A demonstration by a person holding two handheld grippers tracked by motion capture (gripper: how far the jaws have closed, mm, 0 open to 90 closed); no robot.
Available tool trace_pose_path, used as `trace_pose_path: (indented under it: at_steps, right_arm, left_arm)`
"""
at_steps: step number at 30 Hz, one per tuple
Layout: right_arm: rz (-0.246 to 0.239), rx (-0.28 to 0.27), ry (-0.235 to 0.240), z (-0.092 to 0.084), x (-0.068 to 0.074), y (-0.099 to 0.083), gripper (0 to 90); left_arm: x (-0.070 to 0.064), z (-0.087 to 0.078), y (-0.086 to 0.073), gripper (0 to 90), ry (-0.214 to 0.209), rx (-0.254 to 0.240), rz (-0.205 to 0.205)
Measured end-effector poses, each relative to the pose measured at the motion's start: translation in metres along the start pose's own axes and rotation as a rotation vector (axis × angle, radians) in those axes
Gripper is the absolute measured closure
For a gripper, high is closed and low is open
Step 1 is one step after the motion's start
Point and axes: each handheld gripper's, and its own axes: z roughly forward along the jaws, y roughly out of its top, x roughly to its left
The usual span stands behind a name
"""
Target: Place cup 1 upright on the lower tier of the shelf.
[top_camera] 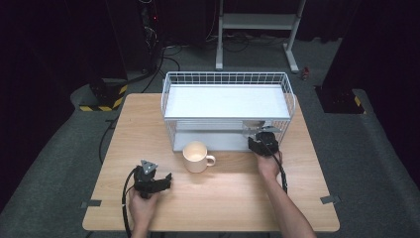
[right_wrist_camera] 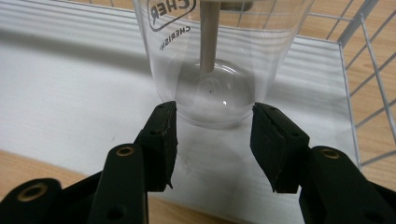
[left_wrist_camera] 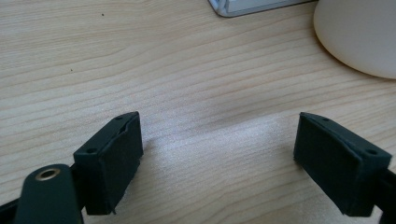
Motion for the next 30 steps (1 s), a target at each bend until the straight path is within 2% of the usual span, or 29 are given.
trace_pose_path:
  at_steps: [3,5,8,13,17,21,24,26,27,28,29,30]
  right_arm:
    - [0.025,0.002,-0.006,0.002,0.001,0.000,51.5]
    - [0.036,0.022,-0.005,0.005,0.001,0.001,51.5]
    - [0.017,0.015,-0.011,0.007,0.001,0.004,52.3]
    - [0.045,0.025,-0.023,0.010,-0.001,0.009,54.0]
    - [0.025,0.029,-0.023,0.014,-0.002,0.007,54.7]
    - [0.035,0.030,-0.018,0.015,-0.002,0.006,54.6]
    - [0.027,0.021,0.000,0.014,-0.003,0.006,51.1]
    - [0.017,0.020,-0.004,0.012,-0.005,0.006,46.6]
    - [0.049,0.032,-0.001,0.010,-0.003,0.006,45.0]
    - [0.017,0.019,0.004,0.010,-0.005,0.006,44.0]
    - [0.035,0.024,0.005,0.007,-0.003,0.007,43.2]
    - [0.028,0.016,0.003,0.004,-0.004,0.007,42.6]
  left_arm:
    - [0.000,0.000,0.000,15.9,0.000,0.000,0.000]
    - [0.000,0.000,0.000,15.9,0.000,0.000,0.000]
    - [0.000,0.000,0.000,15.9,0.000,0.000,0.000]
    - [0.000,0.000,0.000,15.9,0.000,0.000,0.000]
    - [0.000,0.000,0.000,15.9,0.000,0.000,0.000]
    - [0.000,0.000,0.000,15.9,0.000,0.000,0.000]
    - [0.000,0.000,0.000,15.9,0.000,0.000,0.000]
    - [0.000,0.000,0.000,16.0,0.000,0.000,0.000]
    - [0.000,0.000,0.000,15.9,0.000,0.000,0.000]
    - [0.000,0.000,0.000,15.9,0.000,0.000,0.000]
    - [0.000,0.000,0.000,15.9,0.000,0.000,0.000]
    - [0.000,0.000,0.000,15.9,0.000,0.000,0.000]
